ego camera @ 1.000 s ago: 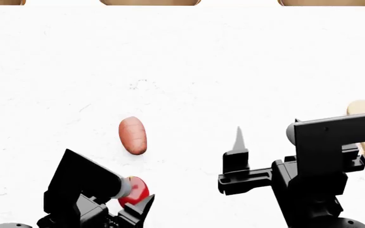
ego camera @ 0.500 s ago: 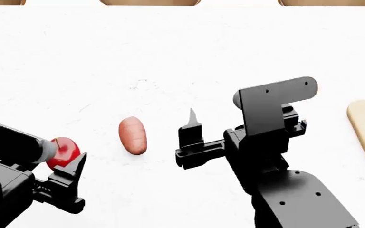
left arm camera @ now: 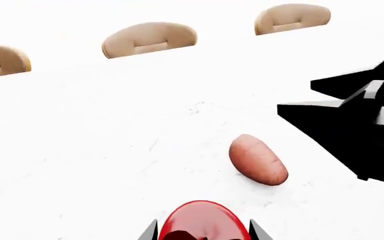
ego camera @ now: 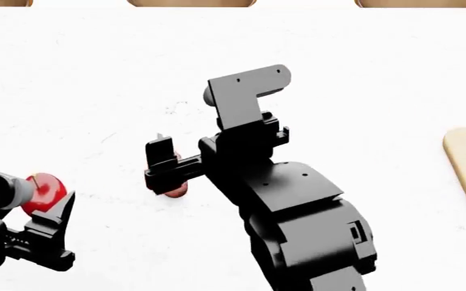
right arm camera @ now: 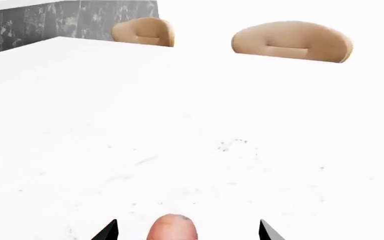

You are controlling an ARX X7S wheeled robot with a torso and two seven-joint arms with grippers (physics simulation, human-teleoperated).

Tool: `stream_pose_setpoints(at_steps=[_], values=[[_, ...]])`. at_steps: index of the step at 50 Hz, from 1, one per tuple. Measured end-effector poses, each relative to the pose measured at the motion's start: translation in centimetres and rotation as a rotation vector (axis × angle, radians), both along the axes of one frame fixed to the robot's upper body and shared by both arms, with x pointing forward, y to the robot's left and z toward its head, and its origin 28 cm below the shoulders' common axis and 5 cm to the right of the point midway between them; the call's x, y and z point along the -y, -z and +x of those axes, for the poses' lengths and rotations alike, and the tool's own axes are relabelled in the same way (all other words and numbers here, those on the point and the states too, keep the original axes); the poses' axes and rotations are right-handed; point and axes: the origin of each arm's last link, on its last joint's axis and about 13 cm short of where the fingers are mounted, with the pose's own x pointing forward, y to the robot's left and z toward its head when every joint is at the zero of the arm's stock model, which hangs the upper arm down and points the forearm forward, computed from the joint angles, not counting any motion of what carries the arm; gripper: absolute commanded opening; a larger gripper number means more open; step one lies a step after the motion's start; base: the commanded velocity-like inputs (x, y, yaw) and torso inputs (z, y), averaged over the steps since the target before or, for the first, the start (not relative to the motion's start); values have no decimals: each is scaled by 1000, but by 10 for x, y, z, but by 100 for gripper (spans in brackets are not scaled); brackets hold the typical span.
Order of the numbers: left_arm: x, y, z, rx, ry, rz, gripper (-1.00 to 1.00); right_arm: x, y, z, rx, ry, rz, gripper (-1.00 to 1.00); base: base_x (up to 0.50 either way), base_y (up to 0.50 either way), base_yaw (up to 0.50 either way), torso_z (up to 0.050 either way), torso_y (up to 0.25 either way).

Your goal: Place the cherry and the sweet potato on separate cutting boards.

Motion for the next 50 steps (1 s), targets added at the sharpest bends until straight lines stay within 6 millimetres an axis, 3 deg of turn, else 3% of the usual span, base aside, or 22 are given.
stream_pose_setpoints(at_steps=[20,43,44,50], values=[[-4,4,-5,-8,-8,-7,-100,-32,34,20,-139,-94,6,100,0,0,0,0,0],[-4,11,-6,-22,-11,-13,-100,-26,48,26,-165,-13,-24,100,0,0,0,0,0],[-4,11,-6,-23,-11,-14,-100,-26,48,26,-165,-11,-25,-100,0,0,0,0,0],[-4,12,-6,-25,-10,-15,-100,-25,48,26,-155,5,-33,-100,0,0,0,0,0]])
